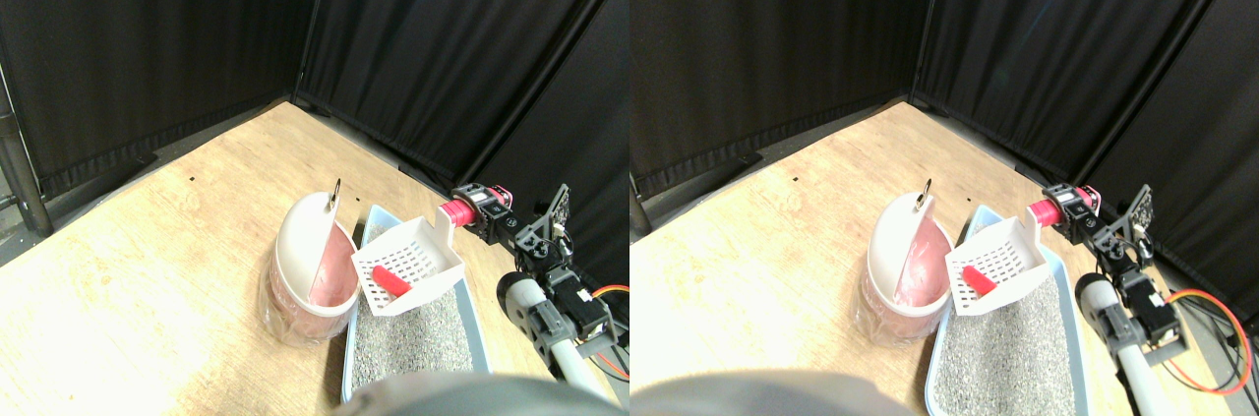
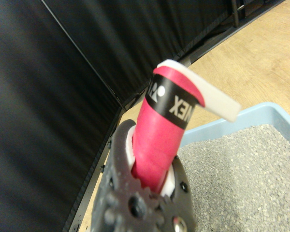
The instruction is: Scoop (unimanual)
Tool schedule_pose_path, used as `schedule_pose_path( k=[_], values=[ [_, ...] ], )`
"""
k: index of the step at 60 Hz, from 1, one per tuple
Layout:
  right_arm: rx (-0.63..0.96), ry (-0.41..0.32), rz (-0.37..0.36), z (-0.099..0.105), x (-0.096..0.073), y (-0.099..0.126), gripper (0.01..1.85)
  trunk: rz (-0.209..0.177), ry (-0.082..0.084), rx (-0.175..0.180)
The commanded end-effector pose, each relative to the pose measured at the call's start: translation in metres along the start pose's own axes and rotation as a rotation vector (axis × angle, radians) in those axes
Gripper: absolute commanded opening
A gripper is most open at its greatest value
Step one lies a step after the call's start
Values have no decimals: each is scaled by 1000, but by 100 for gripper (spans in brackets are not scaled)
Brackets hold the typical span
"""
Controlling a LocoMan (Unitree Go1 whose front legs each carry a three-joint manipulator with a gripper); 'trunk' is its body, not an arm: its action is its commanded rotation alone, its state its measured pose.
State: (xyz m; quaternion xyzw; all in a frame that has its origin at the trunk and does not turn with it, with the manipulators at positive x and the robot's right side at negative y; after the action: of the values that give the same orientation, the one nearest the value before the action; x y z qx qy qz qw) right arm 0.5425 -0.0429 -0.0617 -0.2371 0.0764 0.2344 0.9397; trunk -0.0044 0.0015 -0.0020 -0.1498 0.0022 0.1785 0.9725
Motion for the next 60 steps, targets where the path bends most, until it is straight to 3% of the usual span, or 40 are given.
schedule_pose_path(
  k=[1,8,16,34,48,60],
  values=[
    [5,-44,-4,12,1,3,5,18,13,2],
    [-23,-39,17,12,7,2,5,17,14,0],
    [-36,-7,-23,11,6,3,5,18,12,-2],
    [-97,-49,-41,4,13,0,5,17,13,-2],
    [-112,-91,-84,15,11,0,5,22,9,-7],
    [-127,-82,-82,29,12,-1,5,22,9,-11]
  ],
)
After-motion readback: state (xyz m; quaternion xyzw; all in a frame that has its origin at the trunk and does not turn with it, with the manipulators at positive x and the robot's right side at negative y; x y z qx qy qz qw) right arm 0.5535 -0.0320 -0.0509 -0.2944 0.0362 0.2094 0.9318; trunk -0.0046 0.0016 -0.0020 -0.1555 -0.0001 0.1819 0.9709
